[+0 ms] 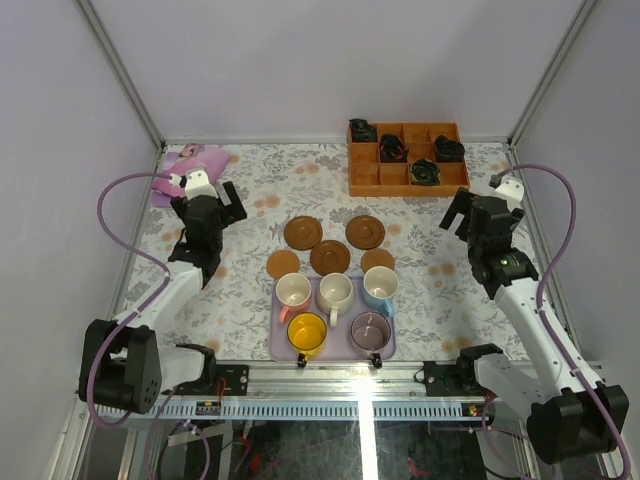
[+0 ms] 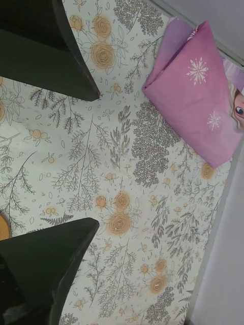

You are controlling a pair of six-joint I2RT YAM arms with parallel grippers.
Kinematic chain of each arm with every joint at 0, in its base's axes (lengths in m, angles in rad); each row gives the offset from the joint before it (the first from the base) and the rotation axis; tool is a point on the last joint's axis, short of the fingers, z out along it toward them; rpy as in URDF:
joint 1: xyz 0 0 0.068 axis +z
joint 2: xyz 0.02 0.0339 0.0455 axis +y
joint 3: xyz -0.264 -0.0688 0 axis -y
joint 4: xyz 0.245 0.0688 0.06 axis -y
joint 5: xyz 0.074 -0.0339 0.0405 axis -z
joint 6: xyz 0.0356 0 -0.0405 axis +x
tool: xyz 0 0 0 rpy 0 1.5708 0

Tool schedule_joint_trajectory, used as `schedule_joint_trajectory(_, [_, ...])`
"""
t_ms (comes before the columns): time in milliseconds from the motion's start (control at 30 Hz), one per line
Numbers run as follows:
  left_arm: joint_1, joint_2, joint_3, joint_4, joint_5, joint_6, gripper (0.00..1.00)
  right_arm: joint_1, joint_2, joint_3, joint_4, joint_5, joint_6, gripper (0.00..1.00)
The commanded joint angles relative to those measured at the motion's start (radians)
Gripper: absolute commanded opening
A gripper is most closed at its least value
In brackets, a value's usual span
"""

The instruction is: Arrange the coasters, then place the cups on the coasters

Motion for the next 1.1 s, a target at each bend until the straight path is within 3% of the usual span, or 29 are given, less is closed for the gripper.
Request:
schedule_joint_trajectory(0, [0.004,0.012,0.033,0.023,-0.032,-0.004,1.0,0.003,-0.021,-0.015,0.056,0.059,-0.014,0.99])
schedule_joint_trajectory(267, [0.004,0.005,0.023,0.039,-0.029,-0.008,1.0,0.003,-0.046,-0.039,0.101,0.059,-0.001,0.99])
schedule_joint_trajectory(467, [0.003,0.023,0.027,0.042,-0.023,-0.011,1.0,0.003,-0.058,-0.058,0.135,0.142,0.019,0.99])
schedule_joint_trajectory(633, [0.003,0.051,0.017,0.084,0.024,-0.019,0.69,0.003,-0.002,-0.045,0.18,0.117,0.009,0.98])
schedule_joint_trajectory(733, [0.004,0.086,0.01,0.124,0.107,-0.028,0.6,0.004,0.037,-0.052,0.238,0.075,0.0,0.81])
schedule_joint_trajectory(900, [0.003,0.221,0.066,0.137,0.362,-0.037,0.29,0.004,0.143,-0.019,0.281,-0.047,0.018,0.35])
schedule_joint_trajectory(1000, [0.002,0.301,0.11,0.13,0.438,-0.062,0.18,0.003,0.258,0.042,0.26,-0.2,-0.005,0.07])
schedule_joint_trajectory(1067, [0.003,0.344,0.125,0.136,0.483,-0.07,0.1,0.003,0.311,0.072,0.256,-0.277,-0.005,0.0])
